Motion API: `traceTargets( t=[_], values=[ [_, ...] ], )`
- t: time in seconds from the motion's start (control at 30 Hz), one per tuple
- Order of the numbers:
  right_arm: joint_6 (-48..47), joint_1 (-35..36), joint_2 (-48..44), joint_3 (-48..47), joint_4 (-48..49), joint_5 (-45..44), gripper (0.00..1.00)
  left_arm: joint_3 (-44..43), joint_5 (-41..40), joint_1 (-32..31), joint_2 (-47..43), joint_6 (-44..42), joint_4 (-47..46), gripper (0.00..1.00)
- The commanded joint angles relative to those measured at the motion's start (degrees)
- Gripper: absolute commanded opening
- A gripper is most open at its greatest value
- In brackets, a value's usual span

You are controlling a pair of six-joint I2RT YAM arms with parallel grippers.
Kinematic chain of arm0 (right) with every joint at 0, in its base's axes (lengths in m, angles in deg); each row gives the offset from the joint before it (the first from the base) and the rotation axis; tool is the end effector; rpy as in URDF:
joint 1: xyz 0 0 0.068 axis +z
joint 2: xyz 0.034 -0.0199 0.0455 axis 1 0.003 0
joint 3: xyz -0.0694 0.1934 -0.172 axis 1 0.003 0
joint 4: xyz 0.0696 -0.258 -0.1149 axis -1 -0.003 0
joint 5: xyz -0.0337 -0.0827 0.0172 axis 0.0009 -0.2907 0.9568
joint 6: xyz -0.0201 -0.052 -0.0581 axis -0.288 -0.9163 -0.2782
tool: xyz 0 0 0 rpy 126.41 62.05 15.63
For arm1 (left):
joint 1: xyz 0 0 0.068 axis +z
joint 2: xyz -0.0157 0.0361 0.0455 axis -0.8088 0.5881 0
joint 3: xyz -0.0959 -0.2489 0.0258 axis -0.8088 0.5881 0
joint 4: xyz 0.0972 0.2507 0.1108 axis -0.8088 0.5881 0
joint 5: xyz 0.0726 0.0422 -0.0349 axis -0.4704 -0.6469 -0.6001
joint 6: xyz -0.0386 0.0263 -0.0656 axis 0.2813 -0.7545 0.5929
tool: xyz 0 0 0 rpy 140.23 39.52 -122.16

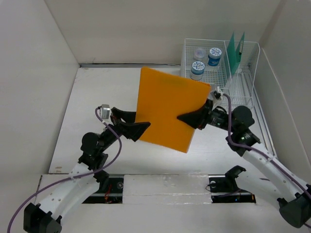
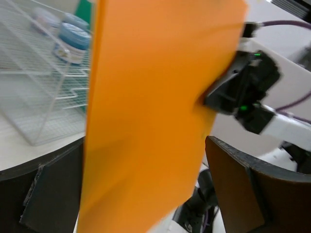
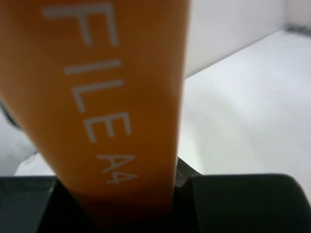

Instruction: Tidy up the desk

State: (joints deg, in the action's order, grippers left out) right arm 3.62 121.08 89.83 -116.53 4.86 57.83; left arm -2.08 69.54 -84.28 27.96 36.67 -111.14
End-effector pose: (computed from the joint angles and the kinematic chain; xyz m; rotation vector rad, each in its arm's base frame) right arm 0.1920 0.1698 0.3520 -0.6568 1.3757 1.3659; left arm 0.1580 -0.1294 0.3156 0.3755 1.1167 -1.3465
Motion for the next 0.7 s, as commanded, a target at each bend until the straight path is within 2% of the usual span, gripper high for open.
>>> traceTargets(
  t=[0.0, 0.07, 0.23, 0.27, 0.37, 0.43, 0.67],
  values=[
    [-7.08, 0.57, -1.38, -10.44, -10.13, -13.14, 0.00, -3.97, -11.52, -0.37, -4.12, -4.64, 13.08, 0.94],
    [-8.58, -0.12, -0.16, -14.30, -14.16, -16.66, 0.00, -4.59, -15.66, -0.37, -5.28, -4.30, 17.83, 0.98],
    [-12.36, -5.74, 3.62, -27.49, -21.29, -22.28, 0.00, -4.24, -18.41, -0.37, -7.83, -4.47, 22.76, 0.99],
    [-14.72, -7.76, 4.76, -34.21, -24.00, -24.82, 0.00, -3.37, -17.37, -0.37, -8.09, -4.30, 22.68, 0.98],
    [-17.27, -10.41, 6.78, -39.08, -29.90, -29.57, 0.00, -2.14, -15.26, -0.37, -7.92, -3.86, 21.28, 0.97],
    [-18.51, -12.34, 9.15, -46.38, -34.99, -33.78, 0.00, -1.17, -13.41, -0.37, -7.66, -3.86, 19.96, 0.96],
    [-19.93, -20.34, 15.57, -62.12, -42.48, -46.37, 0.00, 0.06, -10.42, -0.37, -6.43, -4.30, 18.20, 0.94]
  ],
)
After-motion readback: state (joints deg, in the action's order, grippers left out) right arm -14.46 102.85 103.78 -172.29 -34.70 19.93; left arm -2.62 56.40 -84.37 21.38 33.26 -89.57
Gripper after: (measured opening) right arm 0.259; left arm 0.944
